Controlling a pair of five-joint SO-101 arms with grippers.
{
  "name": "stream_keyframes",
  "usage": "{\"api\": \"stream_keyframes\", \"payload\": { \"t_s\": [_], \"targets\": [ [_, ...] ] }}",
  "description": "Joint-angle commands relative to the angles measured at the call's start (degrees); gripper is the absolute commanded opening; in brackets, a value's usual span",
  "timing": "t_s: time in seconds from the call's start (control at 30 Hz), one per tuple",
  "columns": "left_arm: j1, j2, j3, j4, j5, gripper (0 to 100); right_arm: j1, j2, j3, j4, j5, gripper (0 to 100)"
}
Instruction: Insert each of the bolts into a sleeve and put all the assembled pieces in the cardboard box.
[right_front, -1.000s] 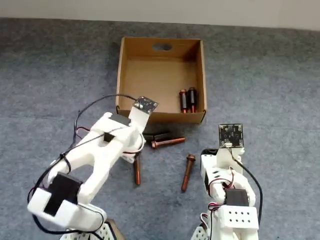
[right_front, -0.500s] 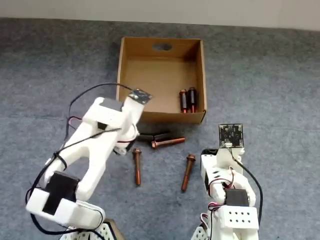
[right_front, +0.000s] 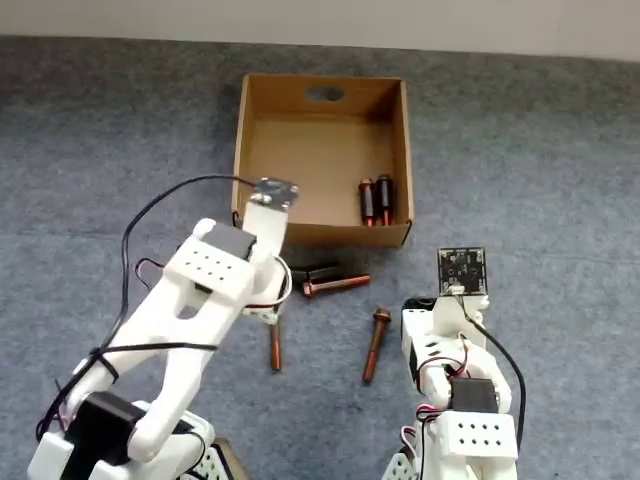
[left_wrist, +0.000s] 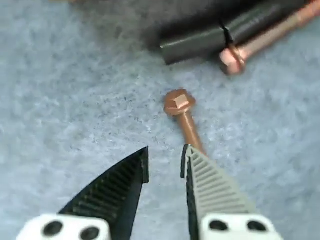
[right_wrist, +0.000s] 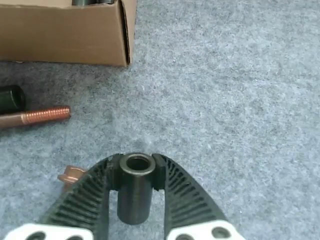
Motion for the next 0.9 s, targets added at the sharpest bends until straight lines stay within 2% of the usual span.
{"api": "stream_keyframes", "payload": {
  "t_s": [0.0,0.2,0.63,0.87],
  "targets": [
    [0.84,-1.01,2.15,-5.89,12.13,13,0.48,-0.66,-0.22,0.13,-0.09,0.7],
    [0.75,-0.66,5.76,-12.75,13.10,13,0.48,-0.66,0.66,0.04,-0.09,0.7],
    [1.01,-0.40,7.34,-13.01,13.98,13,0.48,-0.66,0.57,0.04,-0.09,0.7],
    [8.13,-0.48,7.43,-13.01,19.78,13,0.48,-0.66,0.57,0.04,-0.09,0.7]
  ]
}}
